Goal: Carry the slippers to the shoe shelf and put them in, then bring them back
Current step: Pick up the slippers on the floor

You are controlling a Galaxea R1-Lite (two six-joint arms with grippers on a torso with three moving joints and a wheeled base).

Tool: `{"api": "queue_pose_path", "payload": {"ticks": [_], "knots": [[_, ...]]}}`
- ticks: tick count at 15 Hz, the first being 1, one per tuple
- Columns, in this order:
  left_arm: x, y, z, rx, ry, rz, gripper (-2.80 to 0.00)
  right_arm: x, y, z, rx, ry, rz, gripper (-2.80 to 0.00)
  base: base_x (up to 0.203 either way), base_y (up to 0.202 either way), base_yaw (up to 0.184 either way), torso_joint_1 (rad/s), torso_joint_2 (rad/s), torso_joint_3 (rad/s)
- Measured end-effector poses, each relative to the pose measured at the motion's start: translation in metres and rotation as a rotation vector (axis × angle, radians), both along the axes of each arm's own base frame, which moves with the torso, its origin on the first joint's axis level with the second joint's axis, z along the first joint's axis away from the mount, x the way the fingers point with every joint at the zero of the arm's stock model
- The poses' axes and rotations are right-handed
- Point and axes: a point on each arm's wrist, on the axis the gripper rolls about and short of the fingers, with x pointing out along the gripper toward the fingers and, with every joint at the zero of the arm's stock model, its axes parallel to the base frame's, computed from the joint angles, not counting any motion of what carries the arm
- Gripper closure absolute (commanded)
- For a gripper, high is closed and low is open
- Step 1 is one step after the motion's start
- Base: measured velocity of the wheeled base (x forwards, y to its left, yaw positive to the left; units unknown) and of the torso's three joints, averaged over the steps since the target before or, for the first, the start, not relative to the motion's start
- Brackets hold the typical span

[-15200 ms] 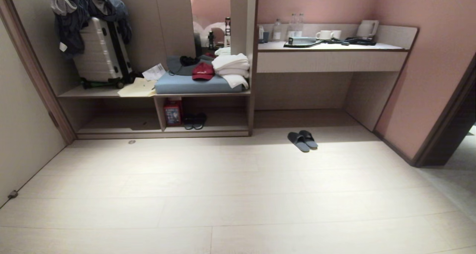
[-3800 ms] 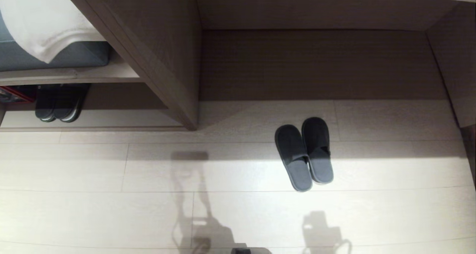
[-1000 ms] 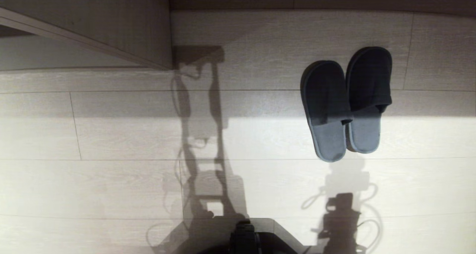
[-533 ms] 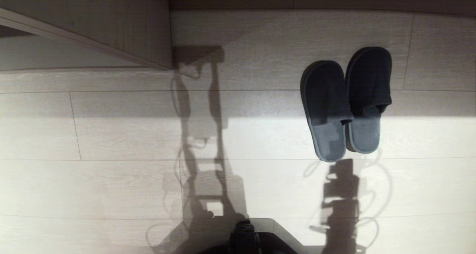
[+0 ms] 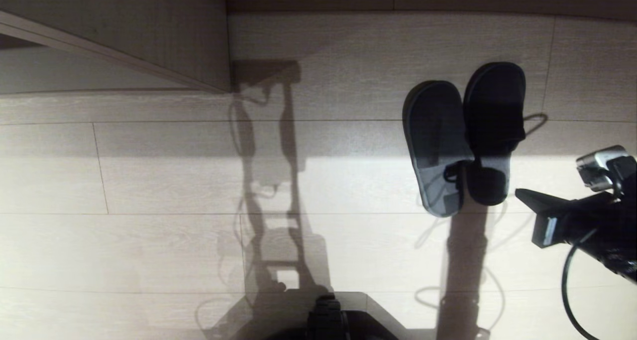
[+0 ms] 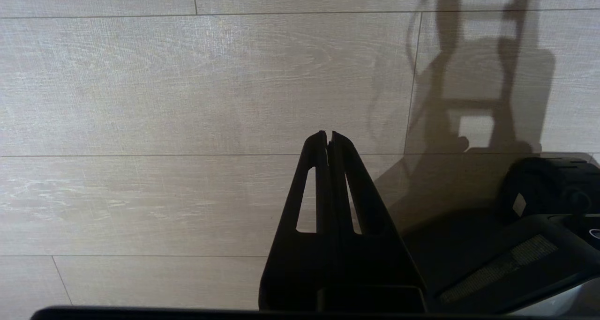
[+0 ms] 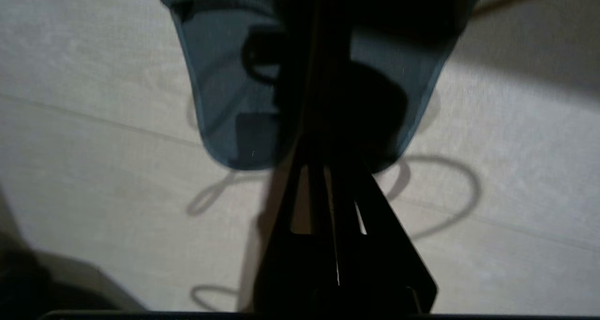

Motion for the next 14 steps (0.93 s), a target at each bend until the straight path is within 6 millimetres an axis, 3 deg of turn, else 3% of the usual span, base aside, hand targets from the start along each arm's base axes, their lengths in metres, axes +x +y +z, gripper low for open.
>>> {"api": "queue_pose_path", "payload": {"ticks": [2, 4, 7, 14], "knots": [[0.0, 0.0, 0.0, 0.0, 0.0, 0.0, 0.0, 0.031, 0.01, 0.006, -0.001, -0.114, 0.023, -2.8, 0.0, 0.0, 0.0, 0.0, 0.0, 0.0], [0.0, 0.0, 0.0, -0.001, 0.0, 0.0, 0.0, 0.047, 0.017, -0.001, 0.001, -0.105, 0.039, -2.8, 0.0, 0.0, 0.0, 0.0, 0.0, 0.0], [0.0, 0.0, 0.0, 0.0, 0.0, 0.0, 0.0, 0.058, 0.023, -0.011, -0.013, -0.075, 0.043, -2.8, 0.0, 0.0, 0.0, 0.0, 0.0, 0.0], [0.0, 0.0, 0.0, 0.0, 0.0, 0.0, 0.0, 0.077, 0.028, -0.008, -0.014, -0.208, 0.003, -2.8, 0.0, 0.0, 0.0, 0.0, 0.0, 0.0]]}}
